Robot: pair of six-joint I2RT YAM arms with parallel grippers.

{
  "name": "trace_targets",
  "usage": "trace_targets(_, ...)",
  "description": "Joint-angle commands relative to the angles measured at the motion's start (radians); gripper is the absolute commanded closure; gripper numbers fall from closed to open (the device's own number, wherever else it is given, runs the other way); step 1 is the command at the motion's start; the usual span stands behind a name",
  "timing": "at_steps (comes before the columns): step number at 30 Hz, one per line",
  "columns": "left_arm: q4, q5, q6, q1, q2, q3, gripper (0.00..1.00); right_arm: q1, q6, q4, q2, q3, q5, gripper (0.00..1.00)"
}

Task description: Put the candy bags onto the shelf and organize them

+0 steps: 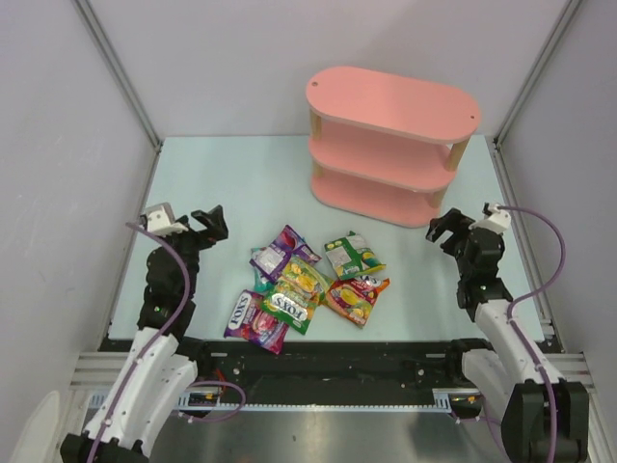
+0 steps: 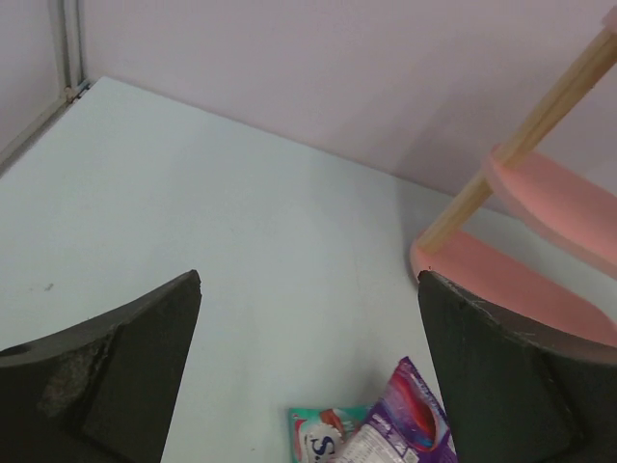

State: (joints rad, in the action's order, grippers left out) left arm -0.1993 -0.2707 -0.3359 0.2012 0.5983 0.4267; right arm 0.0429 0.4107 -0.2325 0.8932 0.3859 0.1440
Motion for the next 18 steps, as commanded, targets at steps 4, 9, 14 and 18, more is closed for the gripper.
trace_targets(4, 0.251, 0.136, -0.124, 0.003, -0.031, 0.102, 0.00, -0.083, 0.103, 0.271, -0.132, 0.065, -0.017, 0.00)
trace_targets(9, 0.291, 0.249, -0.167, 0.003, 0.004, 0.145, 0.00, -0.138, 0.160, 0.242, -0.074, 0.067, -0.251, 0.00)
trace_targets(14, 0.264, 0.347, -0.175, 0.003, 0.038, 0.141, 0.00, -0.046, 0.185, 0.173, -0.024, 0.074, -0.345, 0.00)
trace_targets(18, 0.279, 0.384, -0.166, 0.004, 0.086, 0.153, 0.00, 0.145, 0.158, 0.209, -0.020, 0.080, -0.271, 0.00)
